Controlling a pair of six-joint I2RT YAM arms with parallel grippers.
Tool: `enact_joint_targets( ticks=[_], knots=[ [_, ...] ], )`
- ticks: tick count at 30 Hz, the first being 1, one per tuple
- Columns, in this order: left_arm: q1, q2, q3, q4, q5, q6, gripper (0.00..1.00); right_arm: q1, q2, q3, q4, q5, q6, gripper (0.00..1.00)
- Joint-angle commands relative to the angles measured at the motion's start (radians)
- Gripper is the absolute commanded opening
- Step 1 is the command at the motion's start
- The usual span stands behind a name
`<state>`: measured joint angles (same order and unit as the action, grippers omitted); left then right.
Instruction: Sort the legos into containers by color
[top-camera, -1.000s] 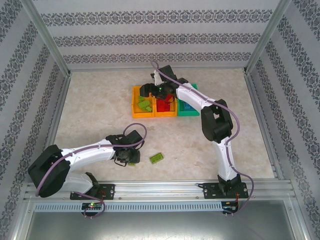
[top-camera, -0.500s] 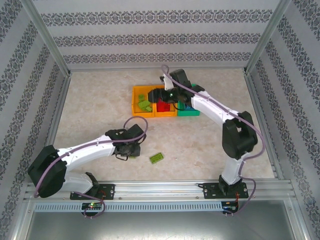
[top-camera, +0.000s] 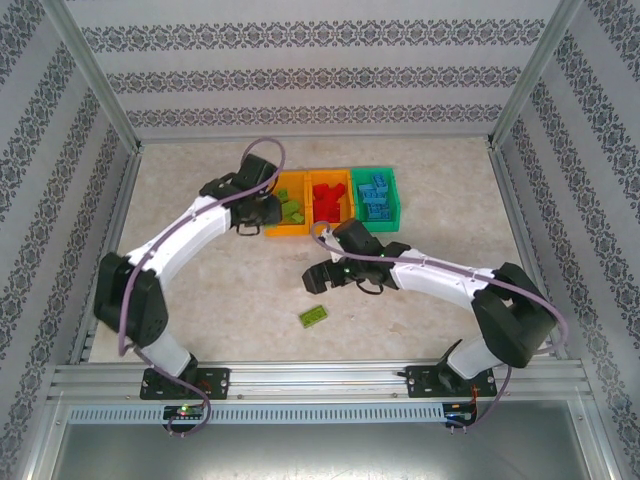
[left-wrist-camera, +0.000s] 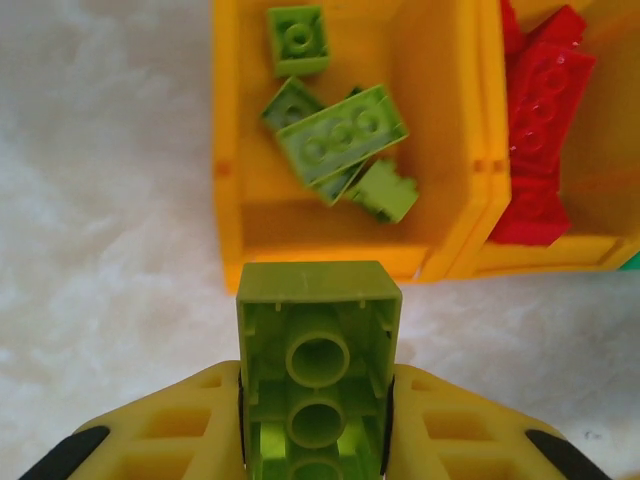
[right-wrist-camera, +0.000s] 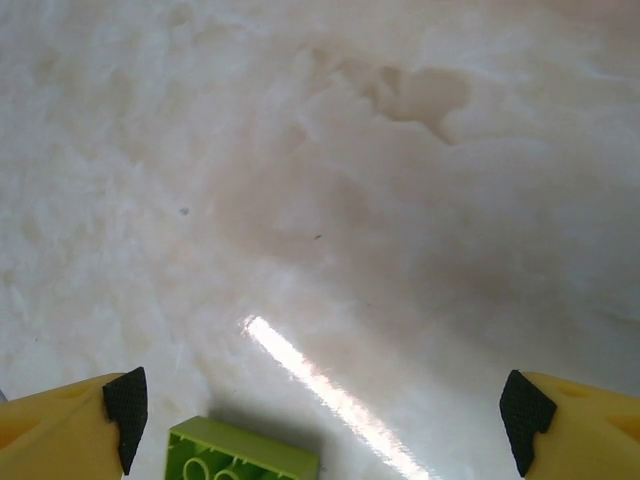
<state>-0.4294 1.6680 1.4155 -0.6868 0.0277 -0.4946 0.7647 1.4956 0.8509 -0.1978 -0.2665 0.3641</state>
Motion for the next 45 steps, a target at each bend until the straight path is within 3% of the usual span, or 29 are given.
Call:
enact_joint_targets(
  ticks=[1, 11, 25, 34, 39, 45],
  knots=[
    [0.031, 0.099, 0.105, -0.026, 0.058, 0.086, 0.27, 0.044, -0.033, -0.041, 0.028, 0.105, 0.02, 0.94],
    [0.085, 0.356, 0.359, -0.026, 0.072, 0.094, 0.27, 0.195, -0.037, -0.09, 0.048, 0.23, 0.082, 0.98],
    [0.087, 0.439, 0.435, -0.007, 0.049, 0.072, 0.33, 0.34, 0.071, -0.044, -0.047, 0.316, 0.149, 0.98],
    [0.086, 0.414, 0.402, 0.01, 0.047, 0.056, 0.6, 0.388, 0.16, 0.025, -0.109, 0.38, 0.157, 0.96],
    [0.081, 0.343, 0.315, 0.068, 0.058, 0.022, 0.73, 0.398, 0.197, 0.067, -0.16, 0.422, 0.161, 0.89],
    [0.08, 0.199, 0.164, 0.167, 0.042, 0.0, 0.95, 0.411, 0.225, 0.095, -0.208, 0.44, 0.174, 0.72]
  ],
)
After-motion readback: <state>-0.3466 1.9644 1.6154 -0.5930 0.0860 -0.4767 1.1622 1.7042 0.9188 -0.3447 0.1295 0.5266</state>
